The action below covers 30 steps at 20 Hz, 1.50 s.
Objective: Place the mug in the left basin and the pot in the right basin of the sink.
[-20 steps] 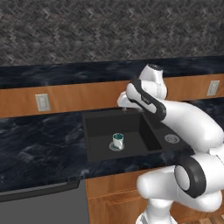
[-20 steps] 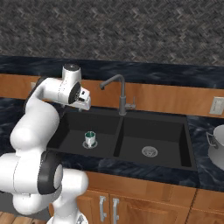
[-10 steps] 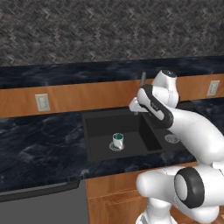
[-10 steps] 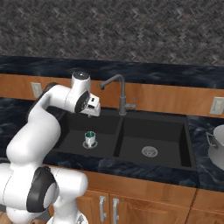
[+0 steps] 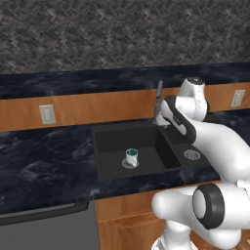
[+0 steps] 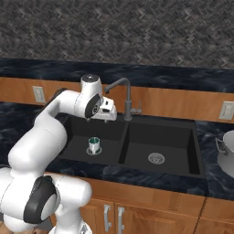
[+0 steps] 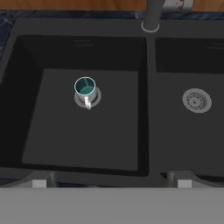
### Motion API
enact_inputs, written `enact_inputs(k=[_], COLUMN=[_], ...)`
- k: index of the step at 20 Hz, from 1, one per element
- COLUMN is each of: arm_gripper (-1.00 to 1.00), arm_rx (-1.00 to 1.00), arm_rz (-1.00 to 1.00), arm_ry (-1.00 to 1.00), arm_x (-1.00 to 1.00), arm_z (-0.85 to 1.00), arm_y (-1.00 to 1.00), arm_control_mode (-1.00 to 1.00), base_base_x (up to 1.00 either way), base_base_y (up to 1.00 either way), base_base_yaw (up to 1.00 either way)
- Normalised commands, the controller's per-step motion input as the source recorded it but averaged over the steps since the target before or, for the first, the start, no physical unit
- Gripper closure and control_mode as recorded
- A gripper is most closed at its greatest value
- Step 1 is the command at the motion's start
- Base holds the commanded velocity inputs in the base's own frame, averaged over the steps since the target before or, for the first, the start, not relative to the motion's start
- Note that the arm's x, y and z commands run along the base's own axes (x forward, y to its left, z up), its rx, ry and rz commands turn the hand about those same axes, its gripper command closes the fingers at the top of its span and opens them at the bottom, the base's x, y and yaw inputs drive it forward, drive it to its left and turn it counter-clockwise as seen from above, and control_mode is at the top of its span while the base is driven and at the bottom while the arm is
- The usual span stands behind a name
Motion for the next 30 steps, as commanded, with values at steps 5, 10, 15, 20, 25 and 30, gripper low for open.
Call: enact_inputs(k=[5, 10, 15, 20, 25, 30], arm_gripper=[-1.0, -1.0, -1.0, -1.0, -1.0, -1.0], arm_rx=[-0.16, -0.1, -0.04, -0.03, -0.05, -0.06], arm_rz=[0.0, 0.0, 0.0, 0.0, -0.02, -0.04], arm_ry=[0.0, 0.0, 0.0, 0.0, 0.0, 0.0], arm_x=[0.0, 0.0, -0.02, -0.05, -0.19, -0.25], arm_z=[0.06, 0.0, 0.0, 0.0, 0.0, 0.0], arm_y=[-0.51, -0.57, -0.58, -0.56, -0.47, -0.47], arm_control_mode=[-1.0, -1.0, -1.0, -1.0, -1.0, -1.0], base_base_x=[0.0, 0.0, 0.0, 0.0, 0.0, 0.0], base_base_y=[0.0, 0.0, 0.0, 0.0, 0.0, 0.0], base_base_yaw=[0.0, 0.0, 0.0, 0.0, 0.0, 0.0])
